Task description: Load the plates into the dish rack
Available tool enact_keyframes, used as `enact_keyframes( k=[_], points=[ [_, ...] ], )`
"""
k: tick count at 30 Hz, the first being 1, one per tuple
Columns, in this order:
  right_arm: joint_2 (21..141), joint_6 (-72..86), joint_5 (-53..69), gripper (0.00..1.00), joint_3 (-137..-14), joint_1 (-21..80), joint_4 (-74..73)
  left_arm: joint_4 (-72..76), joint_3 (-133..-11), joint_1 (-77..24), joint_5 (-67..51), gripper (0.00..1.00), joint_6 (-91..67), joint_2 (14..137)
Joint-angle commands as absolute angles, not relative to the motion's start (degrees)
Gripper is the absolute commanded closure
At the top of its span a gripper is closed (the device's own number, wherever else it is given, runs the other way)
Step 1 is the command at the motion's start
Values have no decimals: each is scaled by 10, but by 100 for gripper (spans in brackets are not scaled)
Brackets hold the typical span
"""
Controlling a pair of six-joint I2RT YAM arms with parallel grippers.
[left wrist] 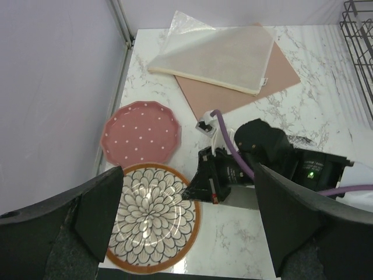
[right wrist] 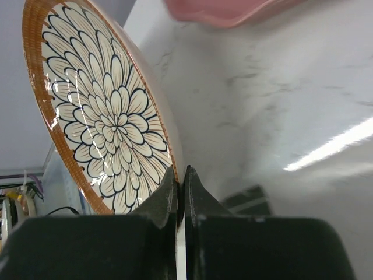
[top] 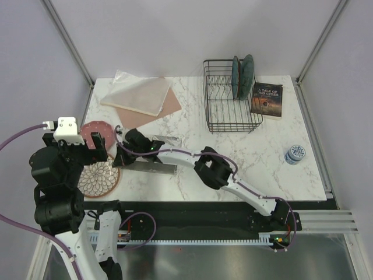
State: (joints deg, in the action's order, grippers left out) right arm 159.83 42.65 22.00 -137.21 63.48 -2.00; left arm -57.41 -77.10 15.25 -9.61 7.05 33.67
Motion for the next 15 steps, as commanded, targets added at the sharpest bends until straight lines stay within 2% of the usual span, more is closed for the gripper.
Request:
enact_keyframes(
  k=[1,6,11,15],
  points=[
    [1461,389,193,100,-1350,549,-15,-530,-780,151,-125,0,58,333],
    [1340,329,180,100,-1272,491,-60,-468,-758,151,-109,0,22,365],
    [1230,284,176,100,-1167,430,-96,-425,-754,151,-251,0,-12,483],
    [1142,270,182,100,-1102,367,-119,-341,-716,150,-418,3,-70,572]
  ],
)
